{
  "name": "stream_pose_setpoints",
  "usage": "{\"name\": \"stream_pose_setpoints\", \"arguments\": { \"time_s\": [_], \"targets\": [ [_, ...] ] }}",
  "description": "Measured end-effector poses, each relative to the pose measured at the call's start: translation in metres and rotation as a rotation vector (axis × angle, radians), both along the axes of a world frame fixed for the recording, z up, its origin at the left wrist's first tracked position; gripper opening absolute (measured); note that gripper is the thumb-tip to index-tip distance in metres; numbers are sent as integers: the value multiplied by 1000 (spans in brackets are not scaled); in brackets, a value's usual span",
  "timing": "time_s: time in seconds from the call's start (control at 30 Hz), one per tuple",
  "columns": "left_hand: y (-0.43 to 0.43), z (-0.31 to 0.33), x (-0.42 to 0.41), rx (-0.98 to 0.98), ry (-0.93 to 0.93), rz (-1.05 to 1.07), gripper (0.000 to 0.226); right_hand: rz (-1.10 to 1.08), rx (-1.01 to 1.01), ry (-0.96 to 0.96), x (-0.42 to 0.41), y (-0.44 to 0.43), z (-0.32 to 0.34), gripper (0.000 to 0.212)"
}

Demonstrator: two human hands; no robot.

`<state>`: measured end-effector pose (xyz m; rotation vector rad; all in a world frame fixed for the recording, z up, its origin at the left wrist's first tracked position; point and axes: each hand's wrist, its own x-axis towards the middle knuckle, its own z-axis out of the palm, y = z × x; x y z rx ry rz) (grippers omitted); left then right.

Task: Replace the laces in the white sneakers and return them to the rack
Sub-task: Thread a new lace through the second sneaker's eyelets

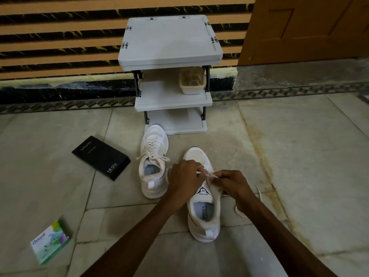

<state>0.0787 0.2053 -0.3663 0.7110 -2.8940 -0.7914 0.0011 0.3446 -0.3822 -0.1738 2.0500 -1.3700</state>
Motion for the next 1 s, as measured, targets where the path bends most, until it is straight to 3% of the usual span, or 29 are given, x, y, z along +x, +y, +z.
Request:
{"name": "stream_pose_setpoints", "arguments": {
  "time_s": [0.17,0.47,0.63,0.7,0.87,1.0],
  "targets": [
    [2,-7,-2,-70,1,-2,17,-13,-19,-30,1,0,-1,6],
    [11,-21,-4,68,37,183,14,50,79,220,4,-2,-4,5],
    [8,-25,-8,122,20,212,13,342,216,408,2,-3,4,28],
    [7,-26,-9,101,-3,189,14,347,188,398,1,-1,2,37],
    [10,-26,-8,101,4,200,15,311,127,442,-6,2,-3,20],
    [10,-23,-11,226,-81,232,26,88,16,460,1,-3,-6,7]
  ]
}}
